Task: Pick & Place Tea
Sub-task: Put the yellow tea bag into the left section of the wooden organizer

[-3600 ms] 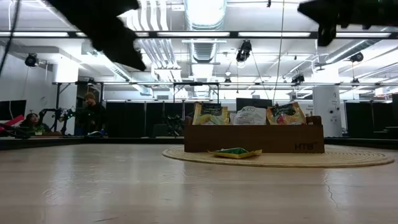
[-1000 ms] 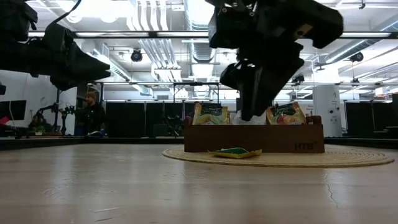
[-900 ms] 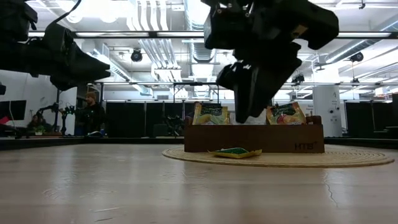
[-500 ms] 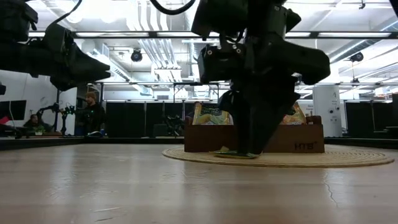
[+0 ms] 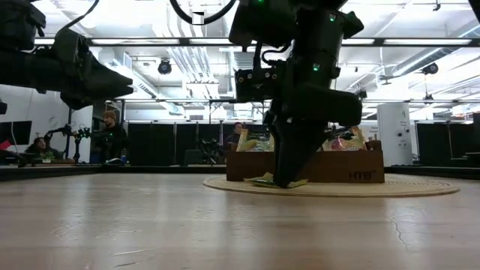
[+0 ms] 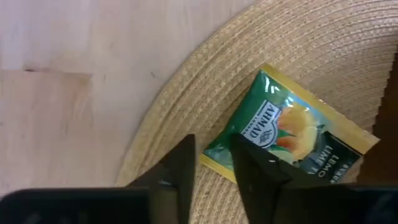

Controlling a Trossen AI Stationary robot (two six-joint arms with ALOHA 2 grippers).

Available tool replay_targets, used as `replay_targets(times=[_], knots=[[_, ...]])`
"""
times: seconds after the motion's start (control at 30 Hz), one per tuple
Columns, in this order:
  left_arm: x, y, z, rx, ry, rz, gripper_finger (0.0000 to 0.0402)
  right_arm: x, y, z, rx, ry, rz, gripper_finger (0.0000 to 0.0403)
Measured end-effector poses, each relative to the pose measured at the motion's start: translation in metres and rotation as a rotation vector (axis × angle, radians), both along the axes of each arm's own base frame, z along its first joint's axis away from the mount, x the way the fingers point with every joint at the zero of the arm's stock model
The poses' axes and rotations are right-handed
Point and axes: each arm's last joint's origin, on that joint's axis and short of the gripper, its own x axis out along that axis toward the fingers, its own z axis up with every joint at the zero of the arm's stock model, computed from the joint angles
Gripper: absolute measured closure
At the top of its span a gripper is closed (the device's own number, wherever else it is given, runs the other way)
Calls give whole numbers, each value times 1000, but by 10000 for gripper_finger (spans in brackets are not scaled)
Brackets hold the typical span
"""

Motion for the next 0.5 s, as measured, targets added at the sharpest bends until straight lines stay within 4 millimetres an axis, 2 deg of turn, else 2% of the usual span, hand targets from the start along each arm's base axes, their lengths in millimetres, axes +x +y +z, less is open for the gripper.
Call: replay_targets(times=[0.2, 0.37, 0.5], knots=[[0, 0, 0, 0, 0, 0, 239, 0, 2, 0, 4, -1, 6, 382], [0, 0, 0, 0, 0, 0, 239, -1, 3, 1, 20, 1, 16, 394], [0, 0, 0, 0, 0, 0, 239, -5, 8, 11, 63, -6, 56, 394]])
